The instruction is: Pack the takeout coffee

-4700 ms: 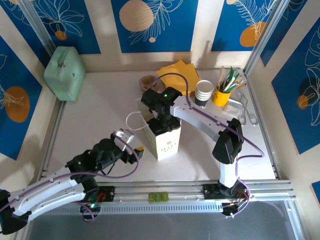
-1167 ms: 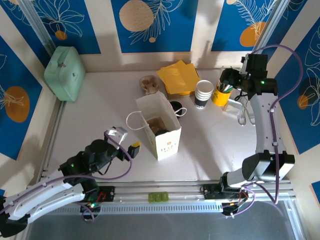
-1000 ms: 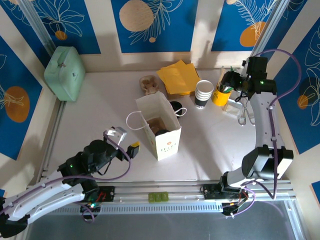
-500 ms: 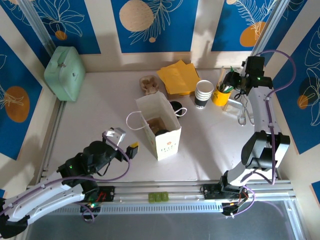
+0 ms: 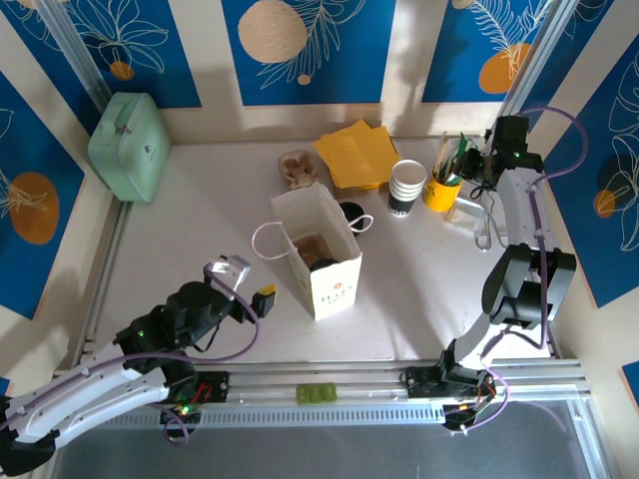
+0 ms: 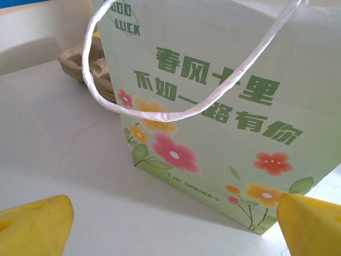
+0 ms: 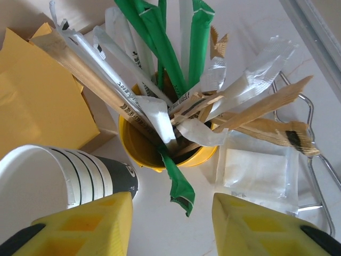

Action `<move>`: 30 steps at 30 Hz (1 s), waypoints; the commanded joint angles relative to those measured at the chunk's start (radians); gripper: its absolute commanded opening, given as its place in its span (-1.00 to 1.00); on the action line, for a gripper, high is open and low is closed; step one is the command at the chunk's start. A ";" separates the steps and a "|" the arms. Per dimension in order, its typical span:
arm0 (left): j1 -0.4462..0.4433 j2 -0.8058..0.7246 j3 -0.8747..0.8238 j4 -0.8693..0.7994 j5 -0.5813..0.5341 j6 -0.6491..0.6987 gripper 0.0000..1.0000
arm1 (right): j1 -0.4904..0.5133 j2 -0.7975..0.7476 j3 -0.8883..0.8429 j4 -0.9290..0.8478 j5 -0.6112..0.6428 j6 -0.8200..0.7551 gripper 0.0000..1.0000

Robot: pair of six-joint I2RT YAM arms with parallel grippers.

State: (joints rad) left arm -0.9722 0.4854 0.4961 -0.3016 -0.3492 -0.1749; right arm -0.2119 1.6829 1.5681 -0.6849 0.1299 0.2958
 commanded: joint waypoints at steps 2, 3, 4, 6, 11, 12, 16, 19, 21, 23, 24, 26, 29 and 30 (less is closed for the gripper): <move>-0.006 -0.008 0.001 -0.010 -0.005 -0.009 0.96 | -0.007 0.020 0.021 0.005 -0.035 -0.003 -0.19; -0.007 -0.010 0.001 -0.009 -0.007 -0.009 0.96 | -0.008 0.025 0.022 0.005 -0.034 -0.002 -0.19; -0.006 -0.010 0.001 -0.010 -0.006 -0.009 0.96 | -0.007 0.029 0.025 0.005 -0.027 -0.001 -0.20; -0.006 -0.008 0.002 -0.007 -0.004 -0.009 0.96 | -0.008 0.036 0.037 -0.006 -0.009 0.005 -0.25; -0.007 -0.008 0.004 -0.010 -0.006 -0.009 0.96 | -0.008 0.049 0.050 -0.013 -0.007 0.002 -0.30; -0.007 -0.008 0.005 -0.011 -0.006 -0.008 0.96 | -0.007 0.052 0.050 -0.013 -0.006 0.001 -0.31; -0.006 -0.005 0.018 -0.023 -0.002 -0.008 0.96 | -0.008 0.055 0.047 -0.008 0.003 -0.001 -0.39; -0.006 -0.007 0.020 -0.023 0.001 -0.011 0.96 | -0.008 0.062 0.058 -0.010 0.001 -0.001 -0.41; -0.006 -0.006 0.019 -0.023 0.002 -0.012 0.96 | -0.009 0.064 0.062 -0.009 0.000 0.001 -0.41; -0.006 -0.007 0.017 -0.022 0.006 -0.015 0.96 | -0.009 0.066 0.065 -0.002 0.003 -0.001 -0.43; -0.006 -0.006 0.016 -0.023 0.007 -0.015 0.96 | -0.009 0.070 0.071 -0.004 0.008 -0.004 -0.47; -0.007 -0.006 0.018 -0.027 0.010 -0.014 0.97 | -0.009 0.079 0.087 -0.013 0.018 -0.009 -0.52; -0.006 -0.007 0.020 -0.032 0.014 -0.017 0.96 | -0.009 0.080 0.094 -0.015 0.015 -0.008 -0.59; -0.006 -0.007 0.021 -0.033 0.013 -0.017 0.96 | -0.009 0.079 0.092 -0.012 0.013 -0.007 -0.61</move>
State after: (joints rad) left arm -0.9722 0.4854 0.4961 -0.3233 -0.3481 -0.1783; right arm -0.2165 1.7565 1.6337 -0.6918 0.1394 0.2958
